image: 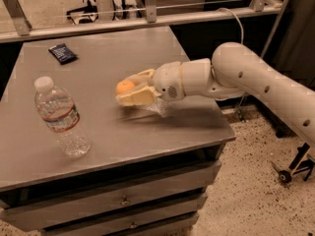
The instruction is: Move orange near water bottle
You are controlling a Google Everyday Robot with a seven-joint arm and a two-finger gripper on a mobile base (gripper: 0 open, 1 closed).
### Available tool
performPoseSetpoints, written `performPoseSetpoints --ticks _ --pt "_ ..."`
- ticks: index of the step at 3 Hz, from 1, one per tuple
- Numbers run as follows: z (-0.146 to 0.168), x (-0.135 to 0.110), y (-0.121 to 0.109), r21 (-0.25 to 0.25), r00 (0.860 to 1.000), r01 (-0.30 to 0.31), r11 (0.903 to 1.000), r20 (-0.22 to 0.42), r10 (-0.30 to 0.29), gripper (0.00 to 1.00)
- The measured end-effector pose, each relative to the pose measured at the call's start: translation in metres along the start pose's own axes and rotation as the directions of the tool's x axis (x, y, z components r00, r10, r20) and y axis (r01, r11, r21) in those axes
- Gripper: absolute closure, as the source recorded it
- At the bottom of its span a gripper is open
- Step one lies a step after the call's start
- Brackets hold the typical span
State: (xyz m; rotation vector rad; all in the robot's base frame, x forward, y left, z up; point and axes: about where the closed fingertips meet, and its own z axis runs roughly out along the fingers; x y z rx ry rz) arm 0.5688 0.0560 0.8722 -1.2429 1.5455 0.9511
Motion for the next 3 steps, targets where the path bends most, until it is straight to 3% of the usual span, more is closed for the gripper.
performPoseSetpoints --ticks 1,2,3 --pt "0.028 0.003 0.044 -0.104 1.000 0.004 0.9946 0.025 -0.002 1.00" --pt "0.039 0.002 0.072 -0.171 0.999 0.009 0.9853 0.042 -0.002 1.00" --pt "0.042 0.004 0.085 -0.203 0.999 0.007 0.9791 0.047 0.003 1.00"
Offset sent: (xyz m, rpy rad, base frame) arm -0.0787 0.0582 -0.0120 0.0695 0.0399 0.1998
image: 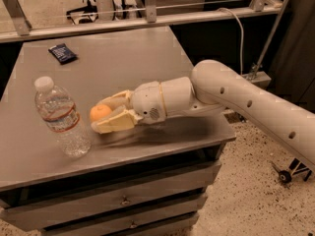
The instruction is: Move orange near water bottle
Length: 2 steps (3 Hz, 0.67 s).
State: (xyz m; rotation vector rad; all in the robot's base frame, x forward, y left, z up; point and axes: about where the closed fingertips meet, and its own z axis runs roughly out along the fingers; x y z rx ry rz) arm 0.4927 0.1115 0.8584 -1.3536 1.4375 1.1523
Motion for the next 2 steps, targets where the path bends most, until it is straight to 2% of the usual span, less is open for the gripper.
performPoseSetpoints --ticks 1,2 --pt "0.0035 0.0101 0.0118 -0.049 1.000 -0.011 0.9987 -0.006 0.010 0.74" --pt "0.0041 0.0150 0.0161 -0.068 1.000 -0.018 0.9975 -0.008 0.018 0.50"
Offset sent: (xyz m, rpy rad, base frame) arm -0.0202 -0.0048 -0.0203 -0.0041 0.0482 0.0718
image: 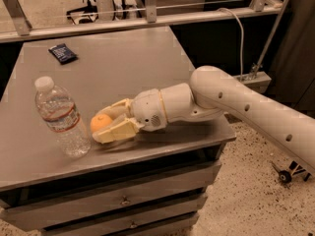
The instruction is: Move orange near water bottle
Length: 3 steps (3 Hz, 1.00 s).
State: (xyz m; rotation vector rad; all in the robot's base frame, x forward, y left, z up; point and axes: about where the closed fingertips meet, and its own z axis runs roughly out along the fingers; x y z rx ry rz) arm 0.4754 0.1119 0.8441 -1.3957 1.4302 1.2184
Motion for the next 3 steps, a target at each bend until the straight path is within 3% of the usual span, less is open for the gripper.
performPoseSetpoints --ticks 2,3 --pt "0.0046 0.0024 0.0059 -0.035 1.000 -0.004 0.9994 0.003 0.004 0.04" --pt "0.0049 0.0021 0.0067 -0.039 1.000 -0.003 0.9992 0.003 0.003 0.00"
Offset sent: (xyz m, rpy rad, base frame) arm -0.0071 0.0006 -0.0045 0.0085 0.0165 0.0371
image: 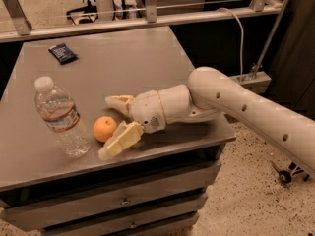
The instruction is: Move orange near water bottle
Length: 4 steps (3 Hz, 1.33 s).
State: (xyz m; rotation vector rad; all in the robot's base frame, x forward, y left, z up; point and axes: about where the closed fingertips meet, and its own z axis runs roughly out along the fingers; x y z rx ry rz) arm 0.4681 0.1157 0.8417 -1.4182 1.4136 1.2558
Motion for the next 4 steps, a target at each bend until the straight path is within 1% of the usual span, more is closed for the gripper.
performPoseSetpoints --ticks 1,2,3,4 --pt "-0.011 -0.009 -0.001 0.015 1.000 0.027 0.9995 -0.014 -0.027 0.00" --pt "-0.045 -0.031 -0.010 0.075 0.995 0.090 0.9932 -0.054 -0.086 0.00" --pt "-0.087 -0.062 -0.017 0.119 0.985 0.160 0.9800 -0.082 -0.150 0.00" --pt "-0.092 -0.069 -0.019 0.127 0.984 0.172 0.9770 -0.079 -0.162 0.00"
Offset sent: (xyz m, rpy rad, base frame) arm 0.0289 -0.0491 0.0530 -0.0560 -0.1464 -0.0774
